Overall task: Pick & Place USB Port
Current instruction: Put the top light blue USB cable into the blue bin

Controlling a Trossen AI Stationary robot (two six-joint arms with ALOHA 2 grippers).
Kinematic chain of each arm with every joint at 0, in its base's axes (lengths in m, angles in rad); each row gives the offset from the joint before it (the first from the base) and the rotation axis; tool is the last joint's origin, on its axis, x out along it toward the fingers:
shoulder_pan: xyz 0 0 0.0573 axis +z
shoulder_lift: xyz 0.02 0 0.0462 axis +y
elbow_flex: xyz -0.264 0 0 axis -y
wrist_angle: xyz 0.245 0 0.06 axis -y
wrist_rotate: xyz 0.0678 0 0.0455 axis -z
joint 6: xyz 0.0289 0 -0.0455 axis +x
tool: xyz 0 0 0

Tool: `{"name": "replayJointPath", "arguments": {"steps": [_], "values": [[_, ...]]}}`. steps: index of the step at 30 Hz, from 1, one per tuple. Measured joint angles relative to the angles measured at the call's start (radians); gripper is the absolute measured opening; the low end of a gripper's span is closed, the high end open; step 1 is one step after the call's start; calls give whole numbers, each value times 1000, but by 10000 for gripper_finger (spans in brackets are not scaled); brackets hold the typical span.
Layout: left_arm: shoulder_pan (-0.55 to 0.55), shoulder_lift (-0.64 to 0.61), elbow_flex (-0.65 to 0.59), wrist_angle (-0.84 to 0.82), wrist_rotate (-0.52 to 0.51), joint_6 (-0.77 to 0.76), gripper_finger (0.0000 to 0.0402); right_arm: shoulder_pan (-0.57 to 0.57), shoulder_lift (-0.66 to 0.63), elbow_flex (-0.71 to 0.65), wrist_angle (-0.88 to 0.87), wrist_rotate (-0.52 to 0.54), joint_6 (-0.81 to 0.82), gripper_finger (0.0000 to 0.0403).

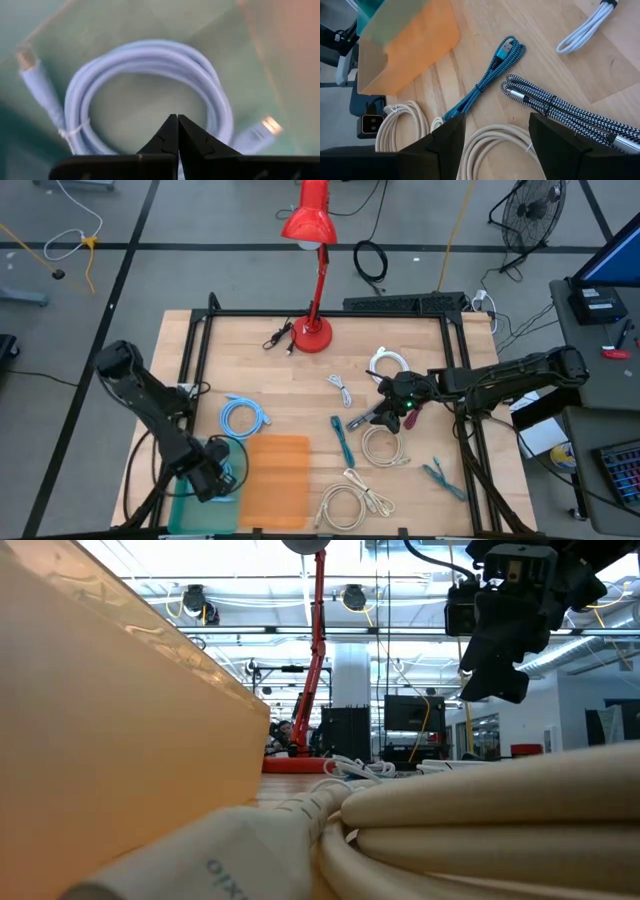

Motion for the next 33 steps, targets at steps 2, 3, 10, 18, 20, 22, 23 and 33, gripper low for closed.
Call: {"name": "replayJointPath", "arguments": {"steps": [2,3,10,18,20,22,23,33], "values": [[14,34,0,2,25,25,2,0,0,0,0,0,-2,208],[20,47,0,3,36,32,1,0,0,0,0,0,-2,208],[55,75,0,7,-17,55,1,0,0,0,0,0,0,208],[103,74,0,9,-83,88,1,0,0,0,0,0,2,208],[107,73,0,14,-106,88,1,0,0,0,0,0,2,208],[109,73,0,26,-123,85,0,0,0,0,0,0,2,208],[109,73,0,35,-133,85,0,0,0,0,0,0,2,208],[124,19,-1,30,-264,38,0,0,0,0,0,3,0,208]]}}
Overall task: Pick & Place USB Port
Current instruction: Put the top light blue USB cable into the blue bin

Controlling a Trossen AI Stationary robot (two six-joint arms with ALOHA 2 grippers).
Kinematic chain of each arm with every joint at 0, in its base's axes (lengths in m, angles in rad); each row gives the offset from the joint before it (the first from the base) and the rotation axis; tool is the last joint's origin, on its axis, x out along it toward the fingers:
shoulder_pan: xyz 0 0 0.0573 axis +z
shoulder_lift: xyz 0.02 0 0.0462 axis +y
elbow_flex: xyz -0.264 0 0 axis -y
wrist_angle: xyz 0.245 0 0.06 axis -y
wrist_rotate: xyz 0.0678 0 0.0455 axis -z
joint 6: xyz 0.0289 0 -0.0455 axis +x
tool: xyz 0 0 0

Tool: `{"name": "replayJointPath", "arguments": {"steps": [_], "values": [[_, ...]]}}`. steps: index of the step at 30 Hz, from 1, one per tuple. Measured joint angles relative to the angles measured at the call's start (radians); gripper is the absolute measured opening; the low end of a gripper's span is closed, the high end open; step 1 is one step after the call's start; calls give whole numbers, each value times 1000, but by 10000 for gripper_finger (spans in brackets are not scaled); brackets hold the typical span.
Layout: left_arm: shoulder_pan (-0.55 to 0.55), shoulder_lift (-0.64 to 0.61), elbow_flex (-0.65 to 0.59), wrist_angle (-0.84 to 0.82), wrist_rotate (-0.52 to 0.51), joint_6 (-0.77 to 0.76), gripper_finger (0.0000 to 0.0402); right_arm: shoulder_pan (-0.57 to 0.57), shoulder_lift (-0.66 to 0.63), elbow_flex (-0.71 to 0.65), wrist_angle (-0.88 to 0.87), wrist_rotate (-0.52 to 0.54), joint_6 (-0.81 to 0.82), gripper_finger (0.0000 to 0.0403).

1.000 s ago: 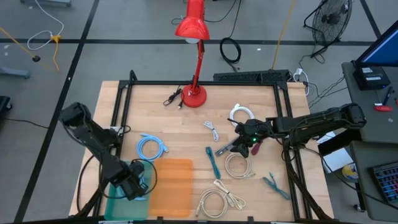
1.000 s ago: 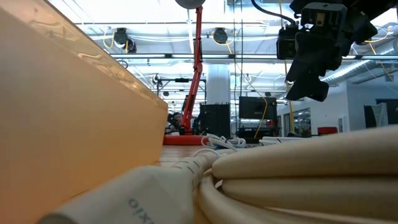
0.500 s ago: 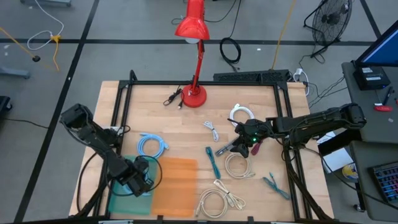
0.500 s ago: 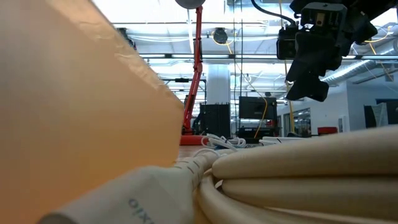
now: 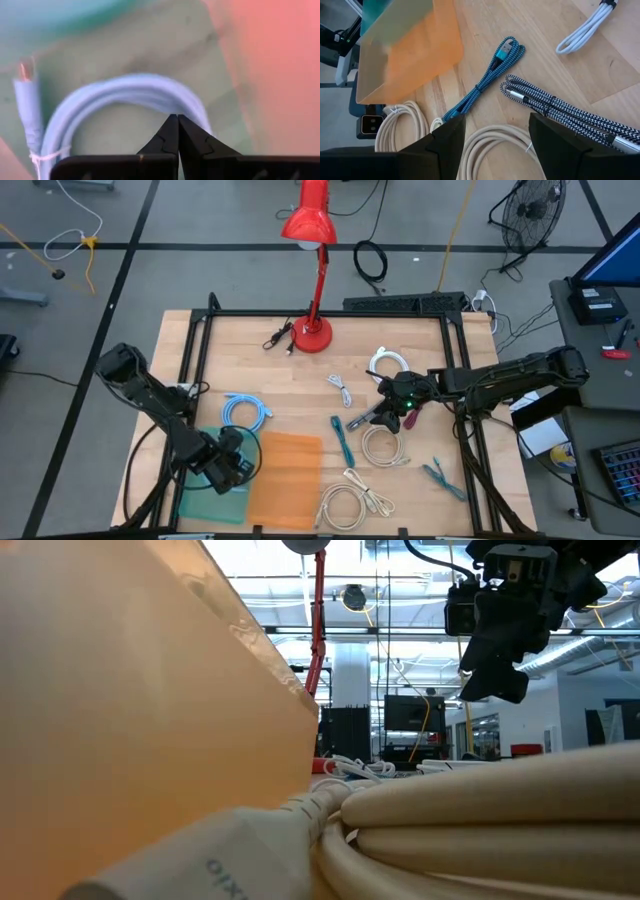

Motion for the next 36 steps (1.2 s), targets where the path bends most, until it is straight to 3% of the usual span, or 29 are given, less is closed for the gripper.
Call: {"name": "replayJointPath", "arguments": {"steps": [7,12,21,26,36], "values": [[66,-26,0,-58,-10,75,0,0,0,0,0,1,-2,208],[107,-26,14,-49,64,161,0,0,0,0,0,1,1,208],[115,-38,24,-97,27,158,0,3,0,0,0,23,2,208],[116,-39,24,-98,78,162,0,3,0,0,0,23,-1,208],[-17,-103,24,-180,101,-49,0,3,0,0,-1,24,-8,208]]}}
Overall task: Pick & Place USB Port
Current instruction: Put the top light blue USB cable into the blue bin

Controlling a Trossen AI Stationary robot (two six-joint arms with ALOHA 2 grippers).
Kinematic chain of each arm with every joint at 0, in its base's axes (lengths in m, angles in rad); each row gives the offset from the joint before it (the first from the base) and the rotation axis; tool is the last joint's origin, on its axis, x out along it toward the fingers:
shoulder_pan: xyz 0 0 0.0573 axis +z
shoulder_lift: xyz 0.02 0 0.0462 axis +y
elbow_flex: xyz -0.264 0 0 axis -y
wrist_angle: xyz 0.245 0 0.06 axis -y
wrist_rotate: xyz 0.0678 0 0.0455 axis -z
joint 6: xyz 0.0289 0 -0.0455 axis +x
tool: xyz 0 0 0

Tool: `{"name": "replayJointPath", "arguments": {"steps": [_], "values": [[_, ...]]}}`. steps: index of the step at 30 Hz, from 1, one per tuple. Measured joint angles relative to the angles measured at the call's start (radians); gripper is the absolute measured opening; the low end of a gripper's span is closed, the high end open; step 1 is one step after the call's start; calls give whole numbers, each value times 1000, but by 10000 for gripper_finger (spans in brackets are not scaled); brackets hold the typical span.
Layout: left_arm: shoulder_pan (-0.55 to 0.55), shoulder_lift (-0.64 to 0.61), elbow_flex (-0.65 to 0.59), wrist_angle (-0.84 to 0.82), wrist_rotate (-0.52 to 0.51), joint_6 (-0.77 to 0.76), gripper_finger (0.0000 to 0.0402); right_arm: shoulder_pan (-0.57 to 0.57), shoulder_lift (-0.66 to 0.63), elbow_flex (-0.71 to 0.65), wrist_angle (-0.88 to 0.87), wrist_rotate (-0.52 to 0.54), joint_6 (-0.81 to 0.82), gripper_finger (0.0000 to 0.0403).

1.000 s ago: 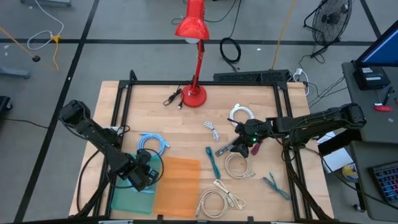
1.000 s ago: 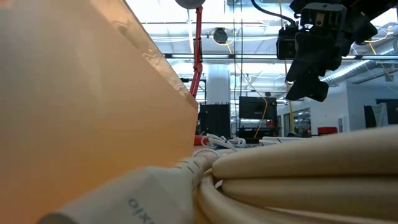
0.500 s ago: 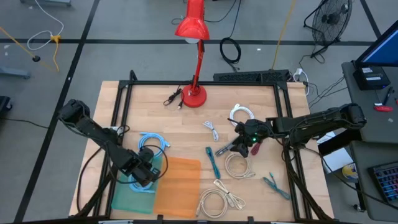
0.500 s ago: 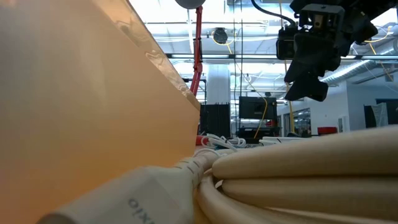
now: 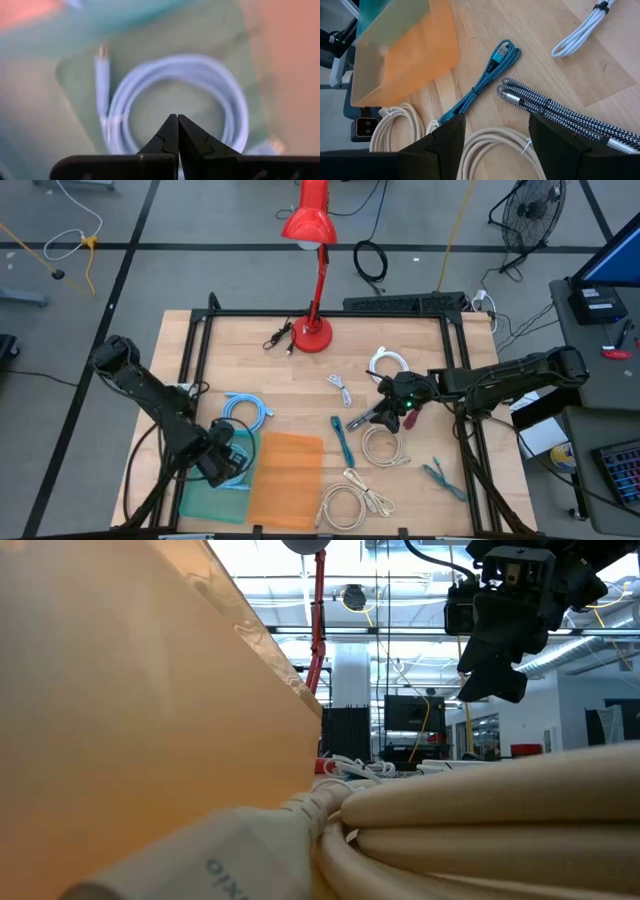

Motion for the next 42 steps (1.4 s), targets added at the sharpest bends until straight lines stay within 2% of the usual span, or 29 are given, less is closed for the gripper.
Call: {"name": "replayJointPath", "arguments": {"steps": [6,13,19,21,27,33,42], "values": [[-88,0,0,104,14,-79,0,0,0,0,0,4,-5,208],[-200,0,0,121,19,-223,0,0,0,0,0,4,-13,208],[-248,7,0,327,11,-232,0,0,0,0,0,4,-18,208],[-256,20,1,375,-22,-230,0,0,0,0,0,4,-21,208],[-226,70,1,426,-39,-188,0,0,0,0,0,29,-24,208],[-149,110,0,479,-36,-67,0,-1,0,0,0,31,-28,208],[-77,140,0,483,50,57,0,-1,0,0,-1,30,-25,208]]}}
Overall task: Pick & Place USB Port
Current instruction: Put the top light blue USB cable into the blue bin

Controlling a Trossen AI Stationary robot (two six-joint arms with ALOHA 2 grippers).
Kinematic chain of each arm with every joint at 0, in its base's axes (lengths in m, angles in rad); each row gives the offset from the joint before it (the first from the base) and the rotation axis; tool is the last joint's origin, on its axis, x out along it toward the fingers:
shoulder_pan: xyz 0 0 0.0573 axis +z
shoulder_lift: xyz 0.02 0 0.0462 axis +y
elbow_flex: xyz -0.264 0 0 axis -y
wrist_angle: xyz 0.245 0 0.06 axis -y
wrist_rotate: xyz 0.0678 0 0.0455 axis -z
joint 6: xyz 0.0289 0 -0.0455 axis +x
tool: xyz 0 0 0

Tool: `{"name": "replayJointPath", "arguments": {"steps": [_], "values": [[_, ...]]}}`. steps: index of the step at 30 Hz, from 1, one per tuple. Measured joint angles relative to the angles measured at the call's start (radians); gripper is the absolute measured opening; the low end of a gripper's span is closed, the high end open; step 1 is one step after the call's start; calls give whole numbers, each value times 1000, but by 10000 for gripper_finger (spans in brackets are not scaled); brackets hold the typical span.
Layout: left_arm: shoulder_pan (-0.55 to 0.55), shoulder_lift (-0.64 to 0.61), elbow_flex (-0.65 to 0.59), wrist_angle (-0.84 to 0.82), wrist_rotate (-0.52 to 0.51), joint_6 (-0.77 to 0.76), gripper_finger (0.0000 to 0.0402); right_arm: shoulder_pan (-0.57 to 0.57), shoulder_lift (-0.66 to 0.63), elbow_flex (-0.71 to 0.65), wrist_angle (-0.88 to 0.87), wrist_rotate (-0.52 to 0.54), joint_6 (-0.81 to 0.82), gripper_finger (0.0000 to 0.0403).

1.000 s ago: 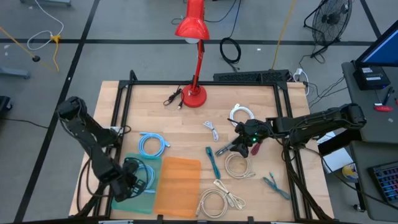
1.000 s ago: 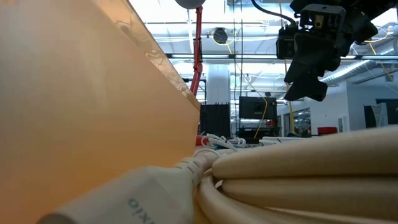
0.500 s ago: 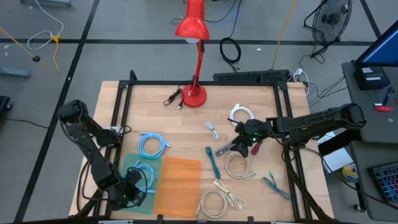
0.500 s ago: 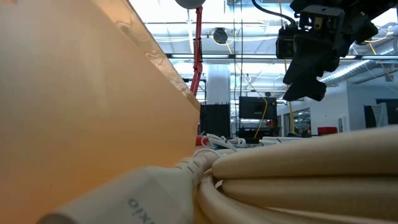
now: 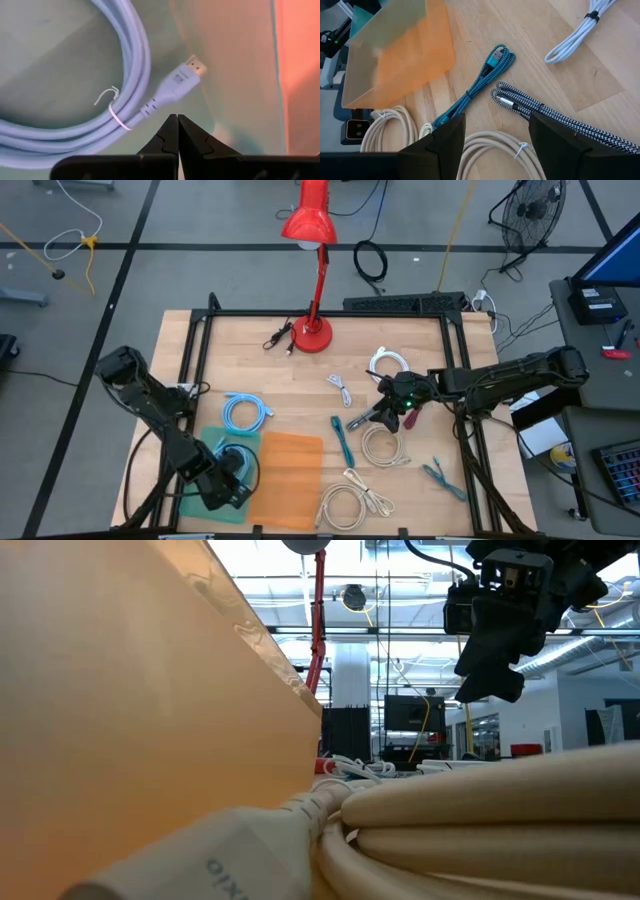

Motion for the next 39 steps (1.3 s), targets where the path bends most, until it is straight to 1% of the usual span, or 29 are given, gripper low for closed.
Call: {"name": "replayJointPath", "arguments": {"steps": [3,9,14,16,20,29,31,35,39], "values": [[7,0,4,11,9,31,0,0,0,0,-2,0,2,208],[23,0,11,-30,2,64,0,0,0,0,-4,0,1,208],[28,0,17,6,44,91,0,-1,0,0,-7,1,1,208],[25,0,32,-4,43,102,0,0,0,0,-8,0,1,208],[24,0,40,-40,42,106,0,-1,0,0,-8,11,1,208],[26,0,40,-36,52,123,0,-2,0,0,-8,22,1,208],[26,13,40,-27,60,124,0,-5,0,0,-8,22,2,208],[28,70,40,36,111,151,0,-6,0,0,-8,22,3,208],[34,126,50,41,111,178,0,-6,0,0,-10,22,3,208]]}}
